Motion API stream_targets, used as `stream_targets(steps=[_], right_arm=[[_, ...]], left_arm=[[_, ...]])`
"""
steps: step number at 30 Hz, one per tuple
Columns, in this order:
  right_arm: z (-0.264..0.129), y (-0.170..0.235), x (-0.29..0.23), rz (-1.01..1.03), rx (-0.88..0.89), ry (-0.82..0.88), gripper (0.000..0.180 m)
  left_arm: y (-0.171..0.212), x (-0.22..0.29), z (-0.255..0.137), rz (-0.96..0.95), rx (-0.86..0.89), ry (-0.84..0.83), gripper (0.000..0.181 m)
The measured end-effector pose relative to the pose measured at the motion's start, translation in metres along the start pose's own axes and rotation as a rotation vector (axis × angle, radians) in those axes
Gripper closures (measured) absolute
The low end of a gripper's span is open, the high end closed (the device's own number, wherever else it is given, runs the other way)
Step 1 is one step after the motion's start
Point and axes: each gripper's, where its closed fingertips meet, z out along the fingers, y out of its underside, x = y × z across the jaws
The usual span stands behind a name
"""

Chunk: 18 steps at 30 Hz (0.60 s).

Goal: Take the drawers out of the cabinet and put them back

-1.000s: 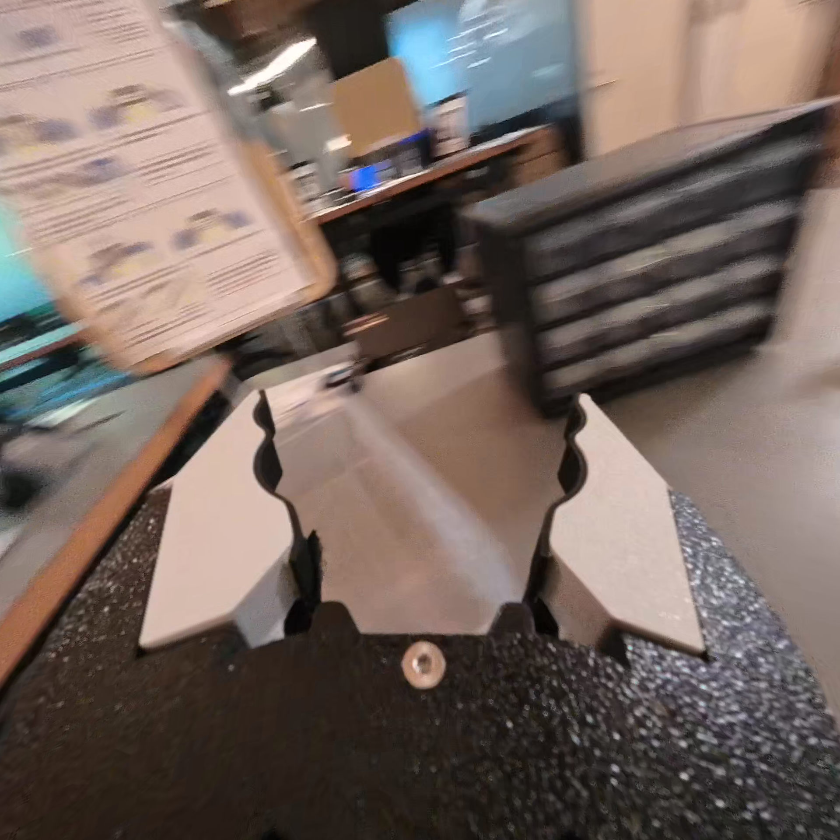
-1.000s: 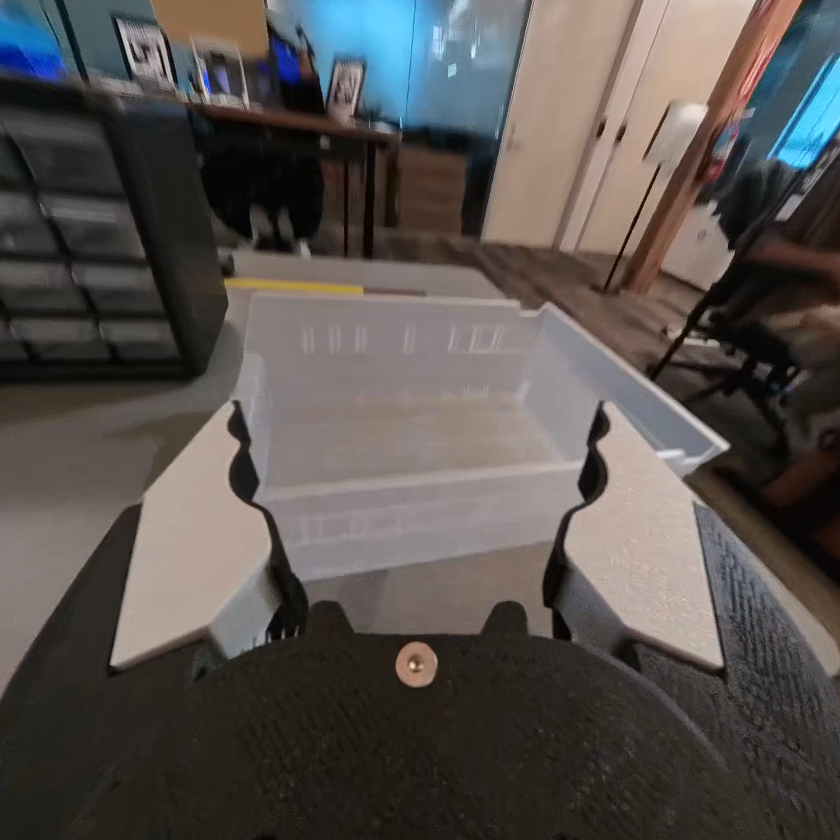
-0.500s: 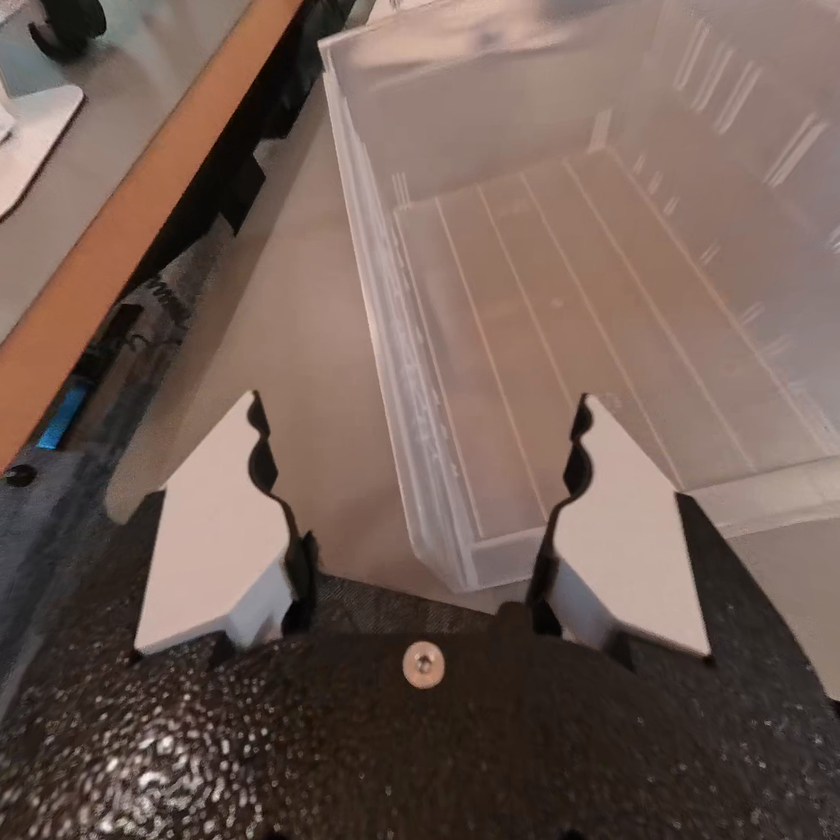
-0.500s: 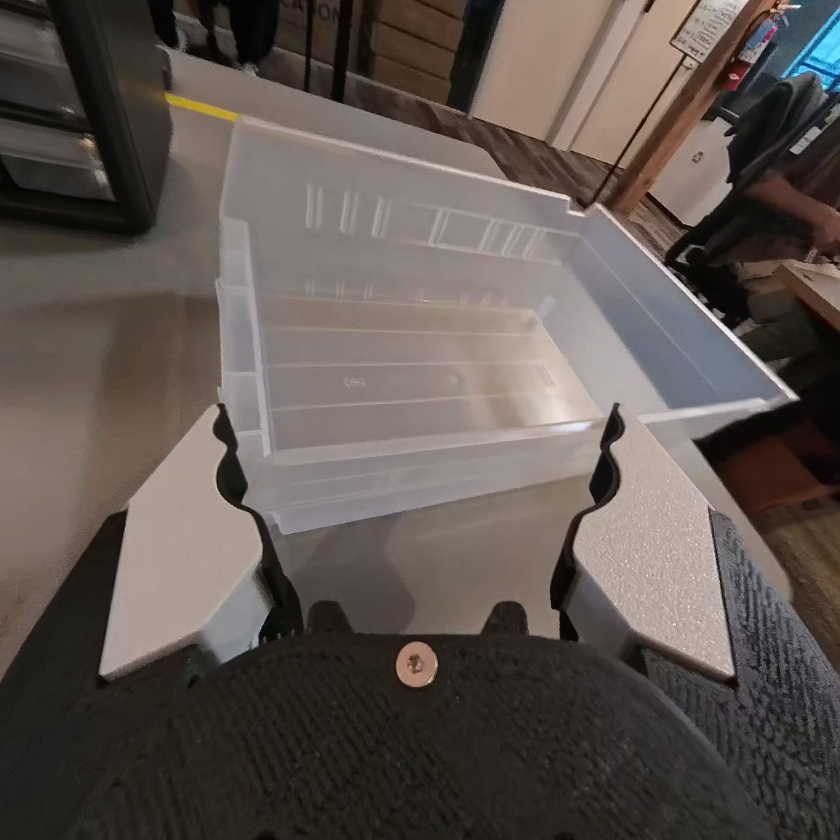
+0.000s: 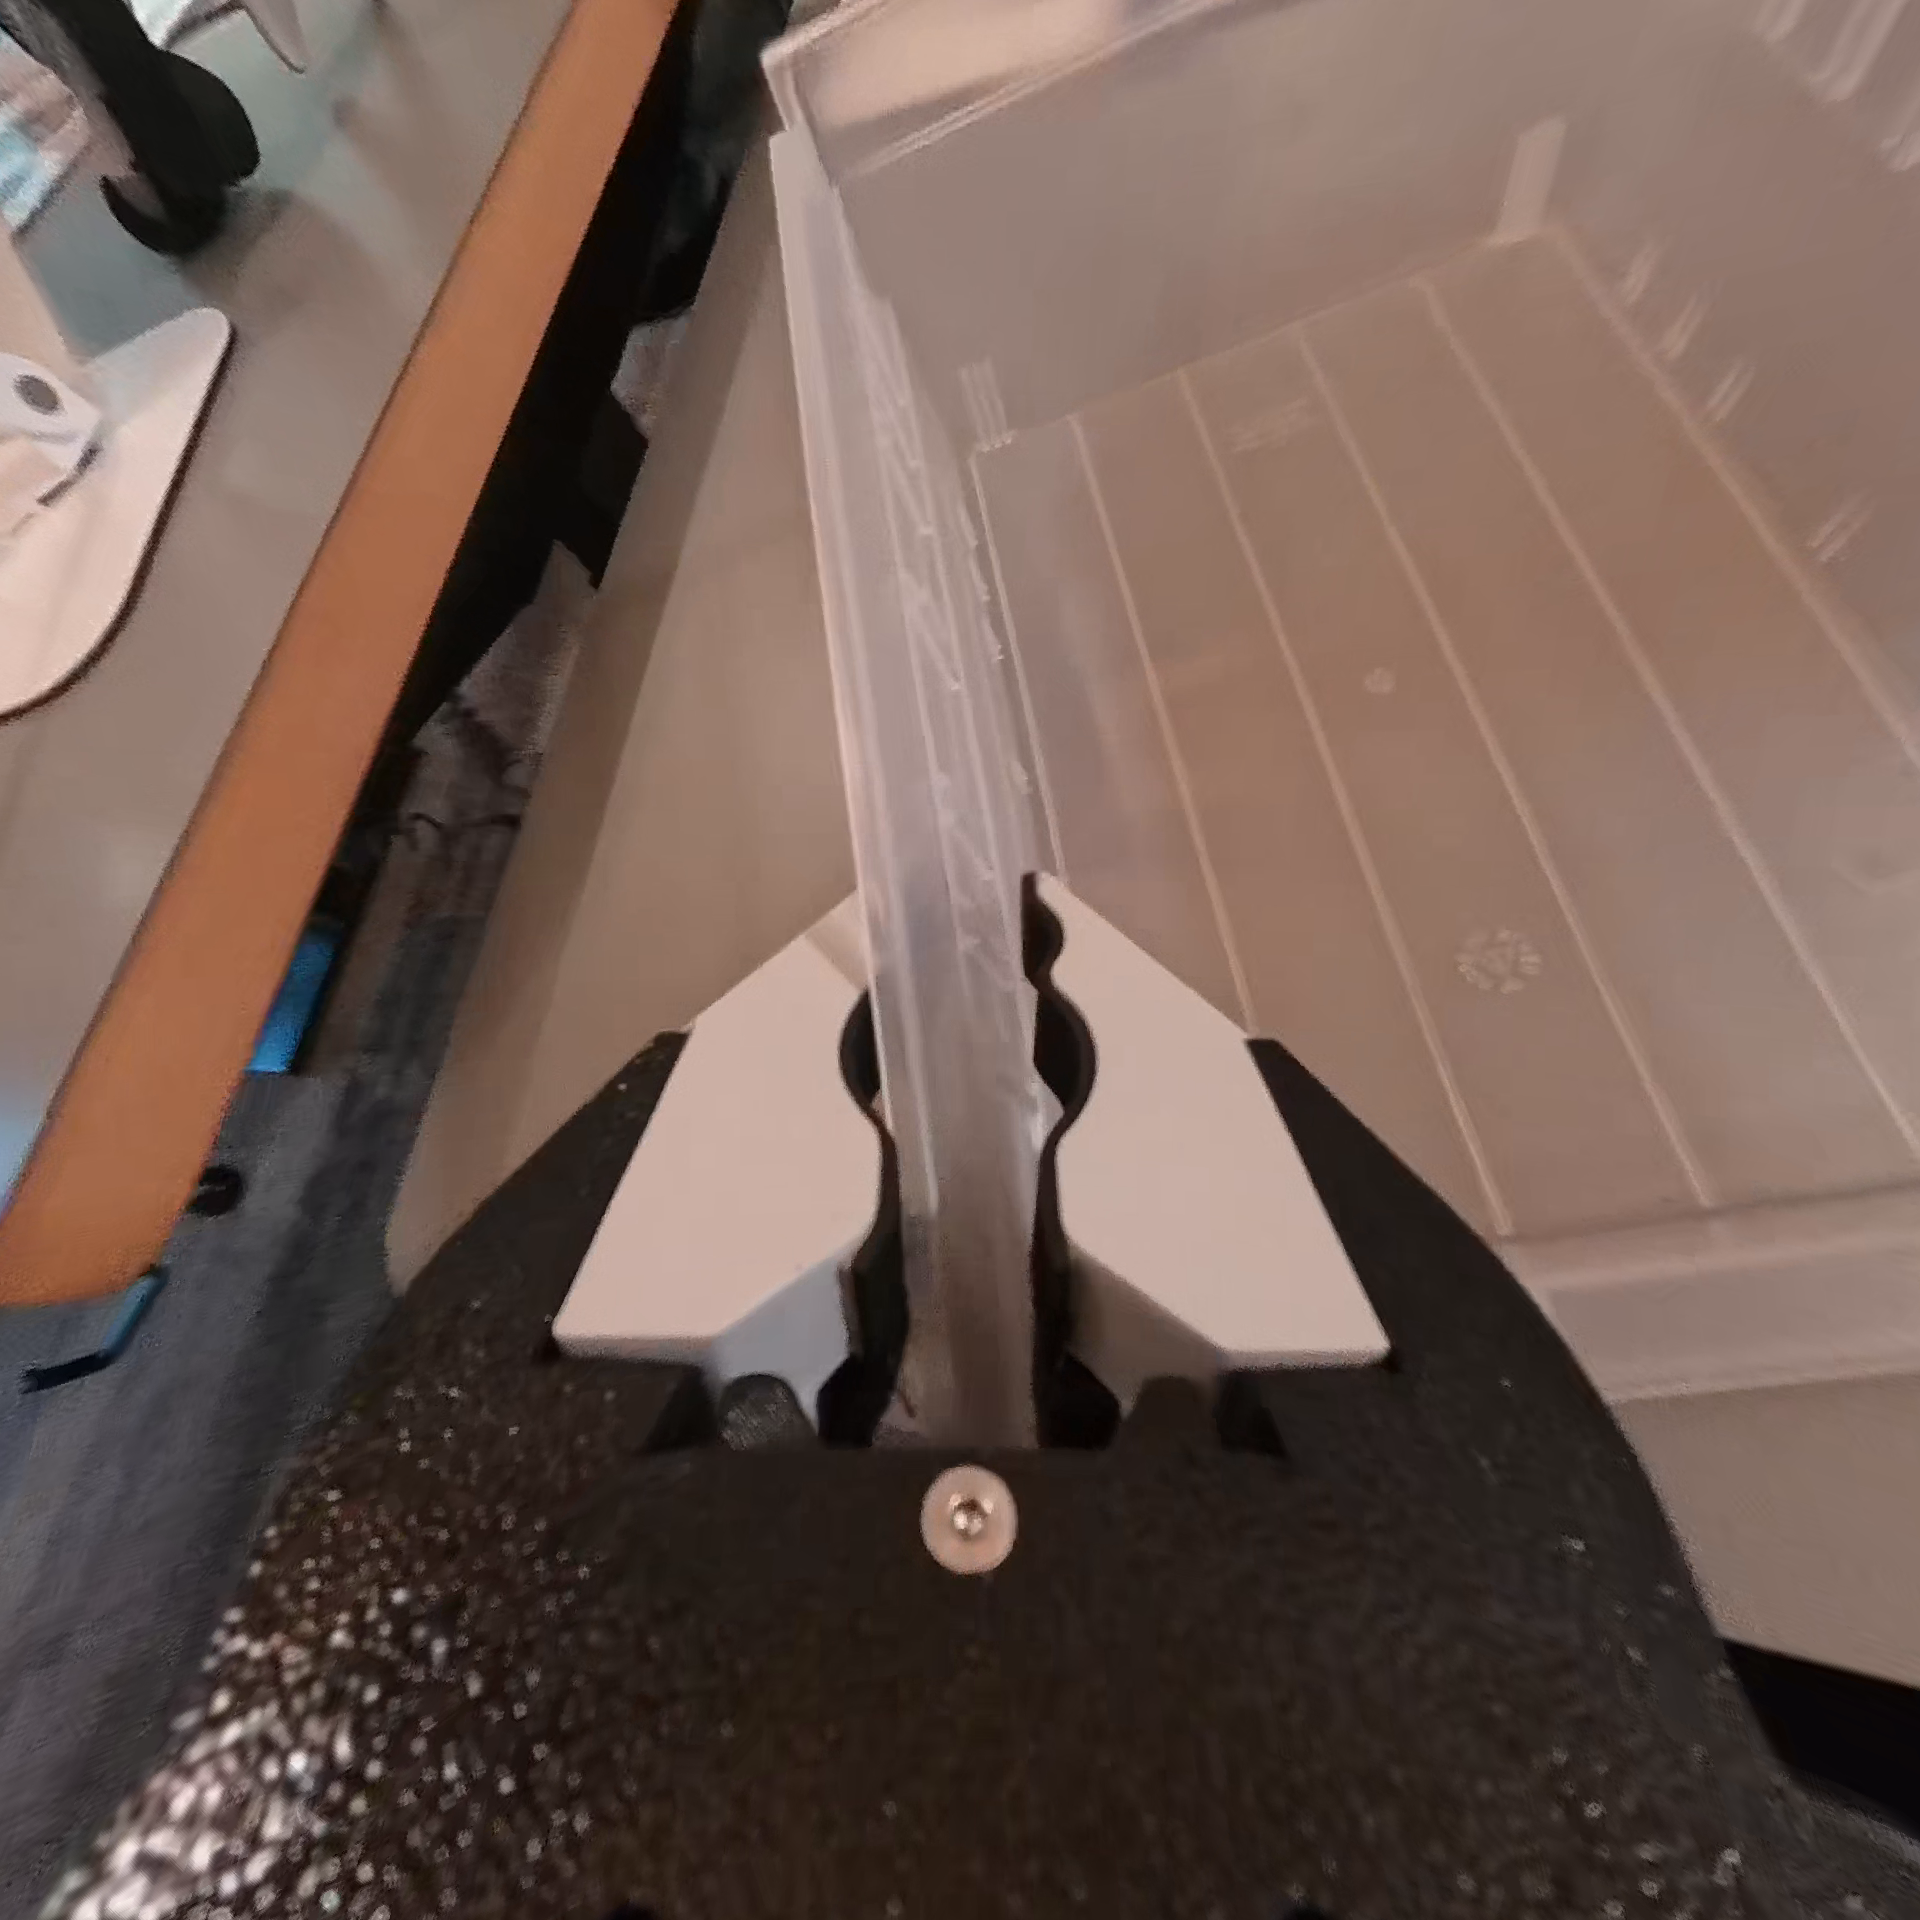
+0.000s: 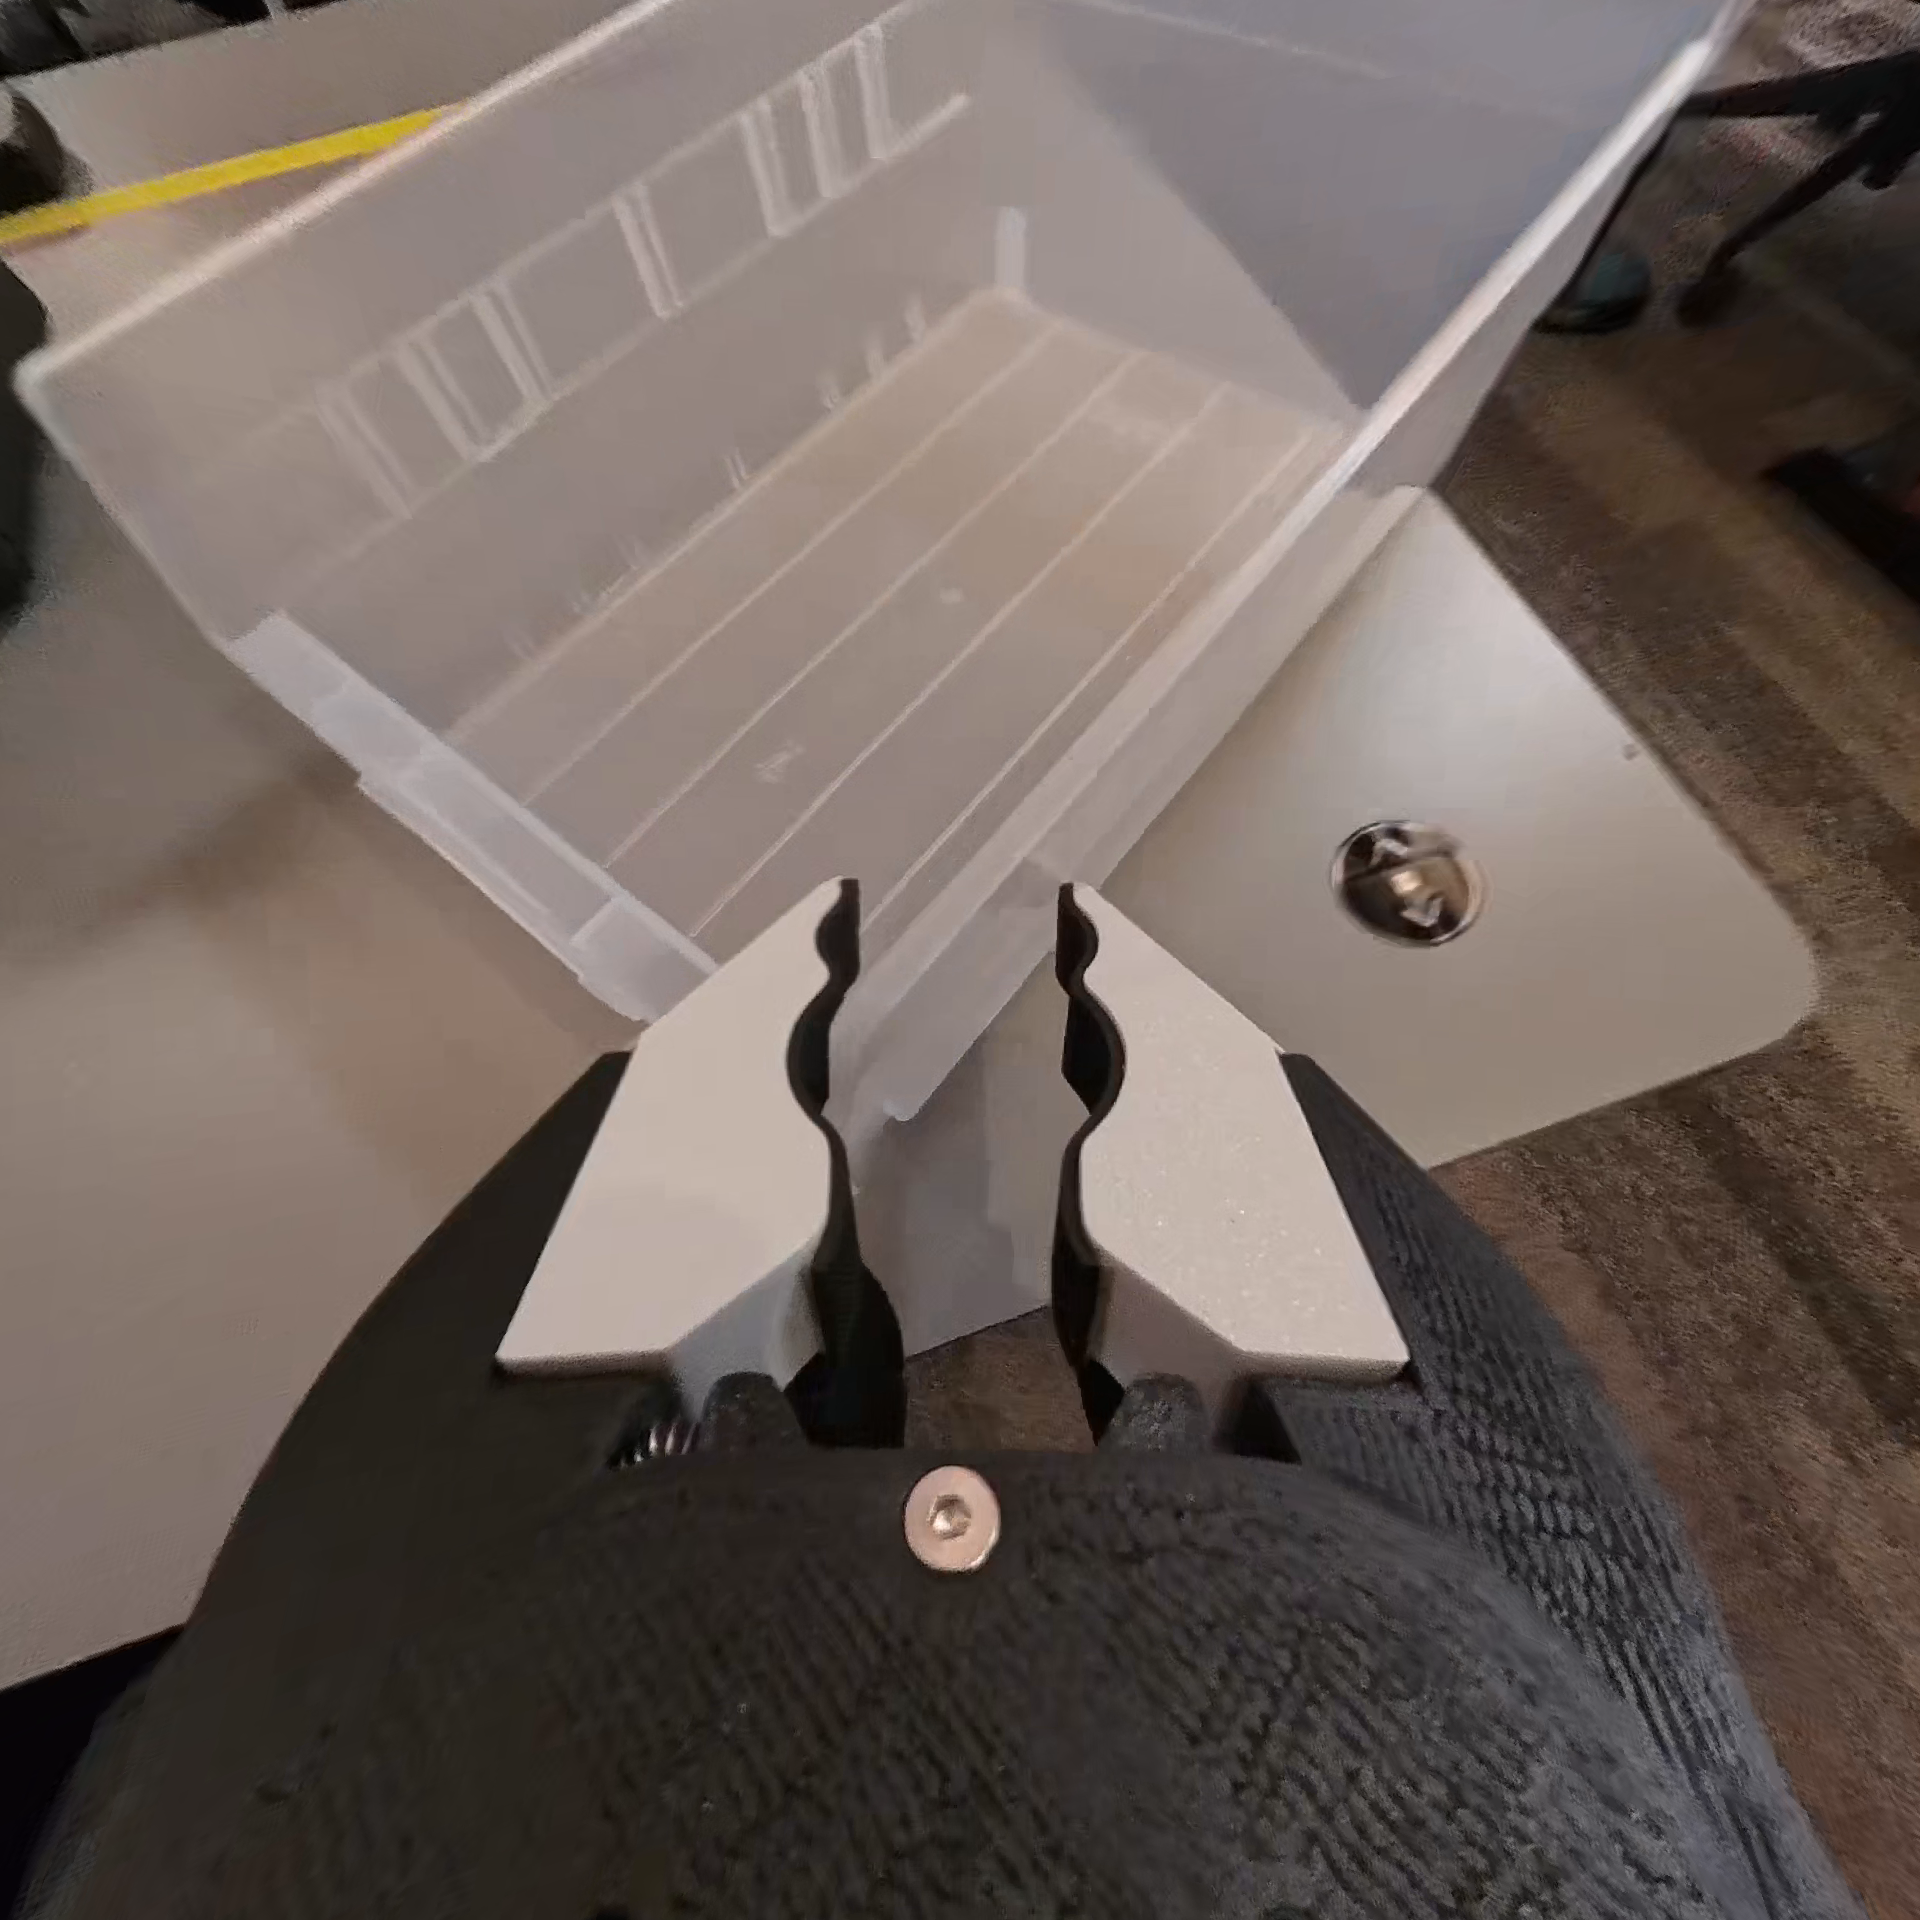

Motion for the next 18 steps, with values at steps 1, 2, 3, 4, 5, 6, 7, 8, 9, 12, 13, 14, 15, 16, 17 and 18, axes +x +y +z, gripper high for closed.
stream_targets(steps=[1, 2, 3, 4, 5, 6, 7, 8, 9, 12, 13, 14, 15, 16, 17, 18], right_arm=[[0.003, -0.002, 0.007, -0.031, -0.010, 0.008, 0.146], [0.007, -0.005, 0.013, -0.061, -0.021, 0.005, 0.148], [0.012, -0.009, 0.017, -0.085, -0.030, -0.014, 0.149], [0.018, -0.013, 0.022, -0.105, -0.036, -0.032, 0.153], [0.025, -0.018, 0.028, -0.133, -0.044, -0.046, 0.157], [0.032, -0.023, 0.034, -0.160, -0.053, -0.058, 0.162], [0.040, -0.029, 0.040, -0.185, -0.063, -0.064, 0.167], [0.049, -0.035, 0.045, -0.212, -0.071, -0.070, 0.172], [0.057, -0.041, 0.048, -0.233, -0.077, -0.079, 0.175], [0.080, -0.055, 0.042, -0.209, -0.092, -0.158, 0.176], [0.086, -0.059, 0.040, -0.215, -0.090, -0.162, 0.176], [0.092, -0.063, 0.038, -0.227, -0.089, -0.158, 0.176], [0.096, -0.065, 0.035, -0.229, -0.090, -0.162, 0.176], [0.099, -0.067, 0.032, -0.220, -0.090, -0.168, 0.176], [0.101, -0.069, 0.029, -0.221, -0.085, -0.164, 0.175], [0.101, -0.071, 0.028, -0.231, -0.075, -0.153, 0.172]], left_arm=[[-0.004, 0.002, 0.002, -0.045, 0.013, 0.041, 0.172], [-0.007, 0.002, 0.004, -0.092, 0.022, 0.079, 0.175], [-0.007, 0.002, 0.008, -0.095, 0.019, 0.104, 0.175], [-0.009, 0.000, 0.011, -0.092, 0.027, 0.115, 0.176], [-0.011, 0.000, 0.014, -0.082, 0.026, 0.126, 0.176], [-0.013, -0.001, 0.016, -0.071, 0.025, 0.133, 0.176], [-0.015, -0.002, 0.019, -0.060, 0.025, 0.138, 0.175], [-0.018, -0.002, 0.022, -0.054, 0.026, 0.144, 0.176], [-0.020, -0.003, 0.025, -0.053, 0.027, 0.150, 0.176], [-0.026, -0.003, 0.033, -0.056, 0.030, 0.156, 0.176], [-0.027, -0.002, 0.035, -0.050, 0.031, 0.154, 0.176], [-0.029, -0.002, 0.037, -0.042, 0.033, 0.153, 0.176], [-0.030, -0.001, 0.038, -0.035, 0.035, 0.152, 0.176], [-0.031, -0.001, 0.039, -0.035, 0.035, 0.155, 0.175], [-0.031, 0.000, 0.039, -0.033, 0.037, 0.161, 0.175], [-0.032, 0.000, 0.040, -0.027, 0.037, 0.165, 0.175]])
